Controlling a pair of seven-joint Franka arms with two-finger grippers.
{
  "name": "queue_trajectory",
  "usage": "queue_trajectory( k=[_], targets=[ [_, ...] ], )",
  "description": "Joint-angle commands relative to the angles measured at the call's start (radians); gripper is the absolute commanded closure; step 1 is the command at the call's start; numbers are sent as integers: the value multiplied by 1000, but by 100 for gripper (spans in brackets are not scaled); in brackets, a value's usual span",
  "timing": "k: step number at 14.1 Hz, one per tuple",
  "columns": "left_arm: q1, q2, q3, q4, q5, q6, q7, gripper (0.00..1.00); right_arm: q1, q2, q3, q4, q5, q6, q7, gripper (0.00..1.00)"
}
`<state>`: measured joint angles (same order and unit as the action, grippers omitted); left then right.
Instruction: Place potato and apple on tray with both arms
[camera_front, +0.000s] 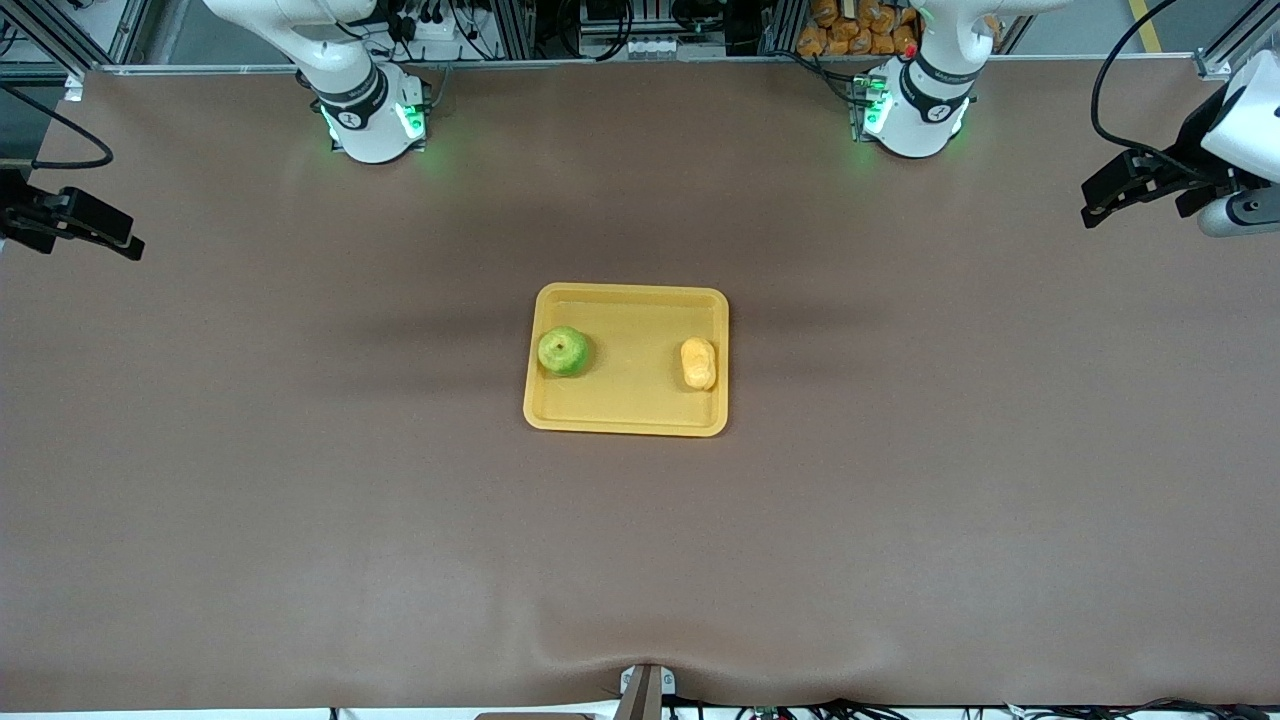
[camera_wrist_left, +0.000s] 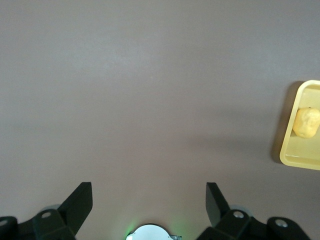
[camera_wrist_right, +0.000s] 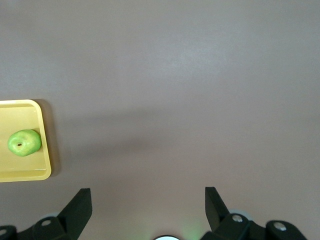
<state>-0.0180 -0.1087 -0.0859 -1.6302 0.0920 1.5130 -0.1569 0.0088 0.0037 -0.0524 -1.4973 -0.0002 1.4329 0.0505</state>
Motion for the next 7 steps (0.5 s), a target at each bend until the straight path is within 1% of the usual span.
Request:
queue_trajectory(
  k=[1, 3, 7],
  targets=[
    [-5, -16, 12, -23, -40, 19, 20, 0, -6, 12, 5, 26, -11, -15, 14, 0],
    [-2, -25, 12, -25, -78, 18, 20, 0, -6, 12, 5, 26, -9, -15, 14, 0],
    [-4, -36, 8, -10, -78, 13, 20, 0, -6, 12, 6, 26, -7, -15, 14, 0]
  ],
)
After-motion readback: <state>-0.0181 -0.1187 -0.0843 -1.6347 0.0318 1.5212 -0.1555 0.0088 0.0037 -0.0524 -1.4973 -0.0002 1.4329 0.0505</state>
